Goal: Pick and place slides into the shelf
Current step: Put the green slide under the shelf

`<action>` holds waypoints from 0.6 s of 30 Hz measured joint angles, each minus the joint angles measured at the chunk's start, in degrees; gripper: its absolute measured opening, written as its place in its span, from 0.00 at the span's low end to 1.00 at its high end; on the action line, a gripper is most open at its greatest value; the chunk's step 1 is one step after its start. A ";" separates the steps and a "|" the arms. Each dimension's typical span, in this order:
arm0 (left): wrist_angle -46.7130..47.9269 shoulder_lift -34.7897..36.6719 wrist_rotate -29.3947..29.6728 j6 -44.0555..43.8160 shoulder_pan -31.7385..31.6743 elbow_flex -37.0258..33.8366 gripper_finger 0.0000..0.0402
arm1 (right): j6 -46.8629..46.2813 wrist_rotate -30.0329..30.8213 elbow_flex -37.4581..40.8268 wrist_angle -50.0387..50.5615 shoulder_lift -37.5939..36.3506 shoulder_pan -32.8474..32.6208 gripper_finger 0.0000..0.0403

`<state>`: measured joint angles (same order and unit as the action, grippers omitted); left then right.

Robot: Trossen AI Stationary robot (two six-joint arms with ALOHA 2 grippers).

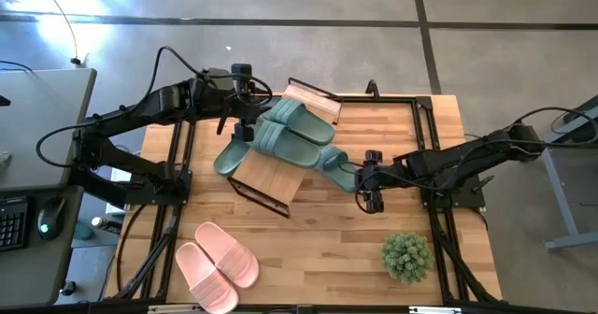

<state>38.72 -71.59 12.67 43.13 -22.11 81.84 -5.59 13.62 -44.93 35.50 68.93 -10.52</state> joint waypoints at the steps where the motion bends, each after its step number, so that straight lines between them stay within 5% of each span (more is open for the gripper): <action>1: 0.00 0.00 0.00 0.00 0.00 0.00 0.40 | 0.02 0.09 0.02 -0.01 0.02 0.00 0.66; 18: 0.68 0.00 -0.24 -0.13 0.00 0.00 0.40 | -7.73 -7.63 -5.90 11.37 0.00 0.00 0.68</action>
<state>39.40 -71.59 12.43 43.00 -22.11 81.84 -13.33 5.99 -50.83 46.87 68.93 -10.52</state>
